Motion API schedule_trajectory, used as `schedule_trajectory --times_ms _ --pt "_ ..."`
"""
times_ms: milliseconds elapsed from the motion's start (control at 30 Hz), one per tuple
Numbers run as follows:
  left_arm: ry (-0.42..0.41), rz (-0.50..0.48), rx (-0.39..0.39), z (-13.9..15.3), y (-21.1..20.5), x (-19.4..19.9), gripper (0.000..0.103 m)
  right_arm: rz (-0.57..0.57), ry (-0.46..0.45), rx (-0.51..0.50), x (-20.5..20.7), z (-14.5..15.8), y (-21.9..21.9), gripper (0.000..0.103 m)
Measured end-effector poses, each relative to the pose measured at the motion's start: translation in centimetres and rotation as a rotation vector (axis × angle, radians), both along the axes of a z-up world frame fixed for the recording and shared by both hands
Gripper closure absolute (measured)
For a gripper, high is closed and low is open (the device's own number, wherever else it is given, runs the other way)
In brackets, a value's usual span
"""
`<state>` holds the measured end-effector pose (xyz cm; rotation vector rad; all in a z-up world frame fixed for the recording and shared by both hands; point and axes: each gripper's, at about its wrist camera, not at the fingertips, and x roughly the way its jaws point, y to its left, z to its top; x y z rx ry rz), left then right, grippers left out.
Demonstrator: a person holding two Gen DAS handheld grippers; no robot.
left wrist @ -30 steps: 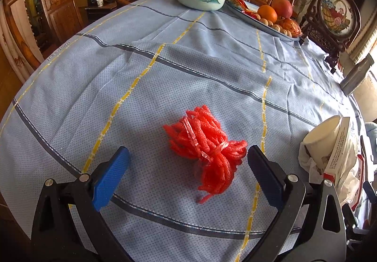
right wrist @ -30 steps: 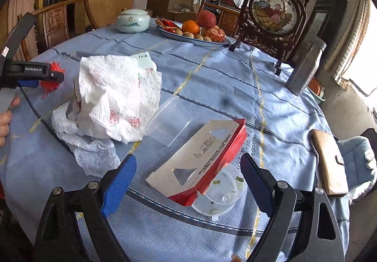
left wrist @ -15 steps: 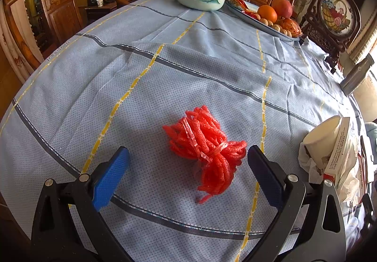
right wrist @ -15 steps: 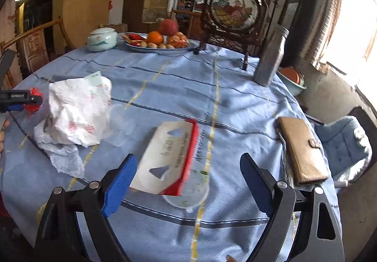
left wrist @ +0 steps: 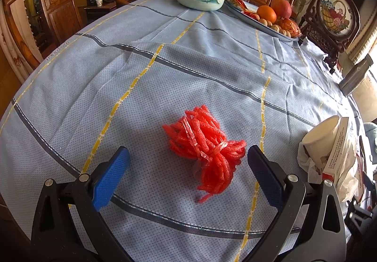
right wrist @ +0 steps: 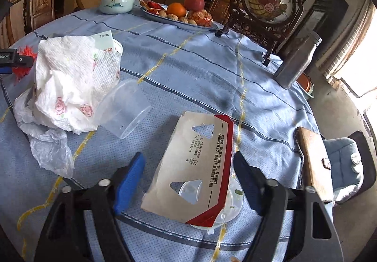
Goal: Collect trash
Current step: 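Grasp the red-edged paper box with the right gripper while the left gripper grasps the red string bundle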
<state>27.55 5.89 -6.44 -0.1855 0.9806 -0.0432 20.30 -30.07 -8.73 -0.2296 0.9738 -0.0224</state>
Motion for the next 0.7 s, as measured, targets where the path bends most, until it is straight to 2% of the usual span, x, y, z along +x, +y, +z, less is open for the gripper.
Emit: schedule_trajectory --times_ms 167,267,333,433,467,633,700 --pt "-0.003 -0.01 -0.017 0.1 0.2 -0.1 0.007 -0.038 -0.059 0.093 -0.4 1.0 -1.4 0.045" --pt "-0.013 -0.049 -0.073 0.3 0.3 -0.1 0.007 -0.04 -0.104 0.164 -1.2 1.8 -2.1 0.045" --pt "-0.019 -0.081 -0.137 0.4 0.6 -0.2 0.007 -0.043 -0.12 0.187 -1.5 2.1 -2.5 0.045" --pt "-0.025 -0.097 -0.204 0.5 1.1 -0.2 0.009 -0.042 -0.119 0.226 -1.4 2.1 -3.0 0.045" --pt "-0.026 -0.098 -0.214 0.5 1.1 -0.1 0.012 -0.039 -0.114 0.24 -1.3 2.0 -3.1 0.045" --pt "-0.022 -0.074 -0.16 0.7 0.5 0.1 0.022 -0.026 -0.106 0.268 -1.2 1.9 -3.2 0.045" --pt "-0.018 -0.061 -0.103 0.8 0.0 0.3 0.037 -0.02 -0.106 0.27 -1.2 1.9 -3.1 0.045"
